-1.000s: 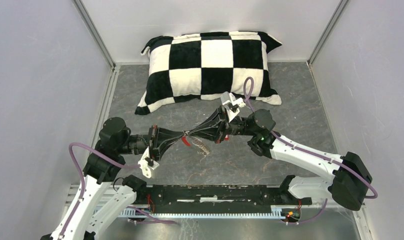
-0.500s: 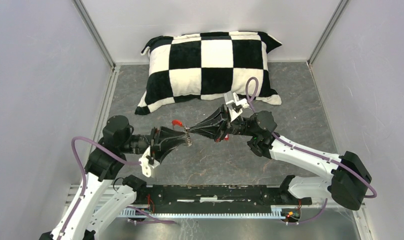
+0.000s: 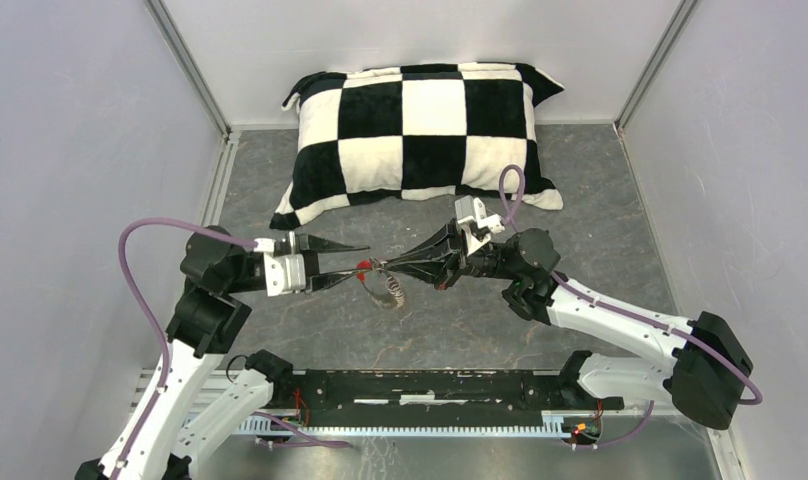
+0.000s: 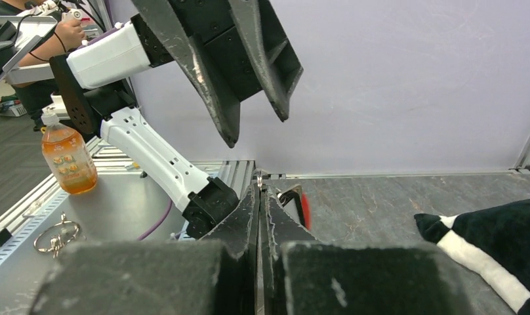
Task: Put the keys on the keyring
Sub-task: Adjust the key on the keyring.
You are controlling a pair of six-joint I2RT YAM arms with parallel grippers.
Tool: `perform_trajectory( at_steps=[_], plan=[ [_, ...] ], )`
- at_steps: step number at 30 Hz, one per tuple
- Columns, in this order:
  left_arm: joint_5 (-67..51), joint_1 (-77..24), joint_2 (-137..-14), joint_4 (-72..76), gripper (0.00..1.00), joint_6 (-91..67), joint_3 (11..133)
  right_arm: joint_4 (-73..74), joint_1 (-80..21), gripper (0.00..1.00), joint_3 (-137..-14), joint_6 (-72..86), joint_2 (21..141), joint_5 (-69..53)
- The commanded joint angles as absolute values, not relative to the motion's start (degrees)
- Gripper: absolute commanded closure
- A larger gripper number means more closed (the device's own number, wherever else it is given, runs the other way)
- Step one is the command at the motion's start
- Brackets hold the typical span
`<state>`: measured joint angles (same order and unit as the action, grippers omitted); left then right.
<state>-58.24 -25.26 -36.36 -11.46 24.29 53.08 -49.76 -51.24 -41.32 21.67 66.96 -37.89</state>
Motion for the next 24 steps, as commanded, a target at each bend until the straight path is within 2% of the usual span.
perform_trajectory(
  at_steps=[1, 6, 12, 19, 24],
  plan=[
    [-57.9, -25.5, -39.5, -5.8, 0.58, 12.5, 54.8, -51.2, -51.0, 1.0, -40.9, 18.9, 64.9, -37.3],
    [-60.5, -25.5, -42.3, -9.0, 0.59, 15.1, 56.1, -50.0, -51.1, 1.0, -41.8, 18.0, 65.3, -37.8],
    [-60.6, -25.4, -44.4, -17.0, 0.69, 22.5, 57.2, -48.8, -51.0, 1.0, -42.5, 16.8, 65.6, -36.9],
    [-61.2, -25.4, -43.4, -21.7, 0.69, 27.0, 56.6, -48.3, -51.1, 1.0, -42.5, 15.5, 65.7, -36.2],
    [-62.5, -25.5, -43.8, -27.1, 0.66, 32.9, 57.7, -46.0, -51.0, 1.0, -42.6, 13.7, 65.4, -36.1]
  ],
)
